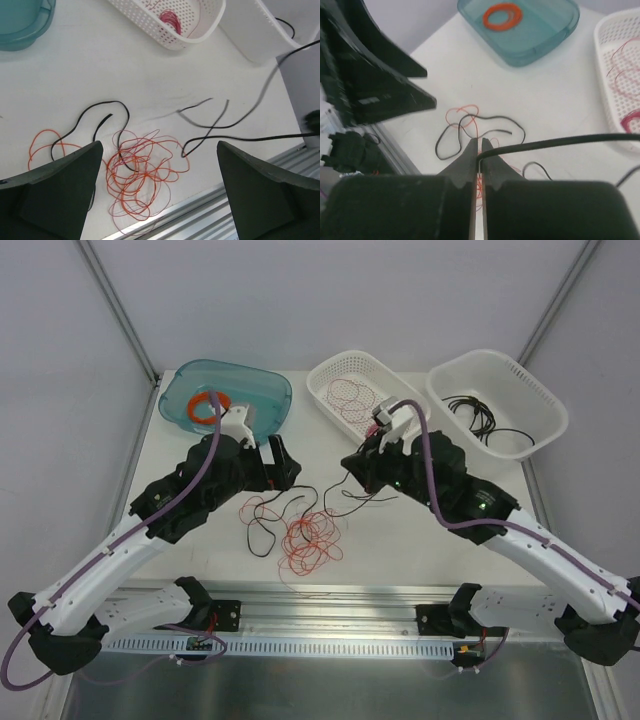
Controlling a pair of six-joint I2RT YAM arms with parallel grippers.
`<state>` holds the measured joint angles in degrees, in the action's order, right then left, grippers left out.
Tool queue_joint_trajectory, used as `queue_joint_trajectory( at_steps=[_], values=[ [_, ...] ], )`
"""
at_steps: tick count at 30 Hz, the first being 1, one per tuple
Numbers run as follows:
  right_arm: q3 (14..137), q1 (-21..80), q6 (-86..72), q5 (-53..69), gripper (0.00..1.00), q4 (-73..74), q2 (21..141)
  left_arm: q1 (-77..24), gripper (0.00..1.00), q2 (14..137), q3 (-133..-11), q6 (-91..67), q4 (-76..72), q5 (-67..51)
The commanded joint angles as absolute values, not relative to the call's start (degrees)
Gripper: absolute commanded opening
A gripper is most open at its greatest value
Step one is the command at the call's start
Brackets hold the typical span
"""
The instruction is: Untangle the cables
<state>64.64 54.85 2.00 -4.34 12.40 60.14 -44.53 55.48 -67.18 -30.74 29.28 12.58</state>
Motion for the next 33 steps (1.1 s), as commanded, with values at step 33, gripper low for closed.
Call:
queue_joint_trajectory(
  at_steps=[33],
  values=[
    [87.72, 47.37, -9.93, -4.66, 0.01, 23.91, 60.73, -48.68, 0.96, 56.33, -35.51, -22.76, -17.3, -9.94]
  ],
)
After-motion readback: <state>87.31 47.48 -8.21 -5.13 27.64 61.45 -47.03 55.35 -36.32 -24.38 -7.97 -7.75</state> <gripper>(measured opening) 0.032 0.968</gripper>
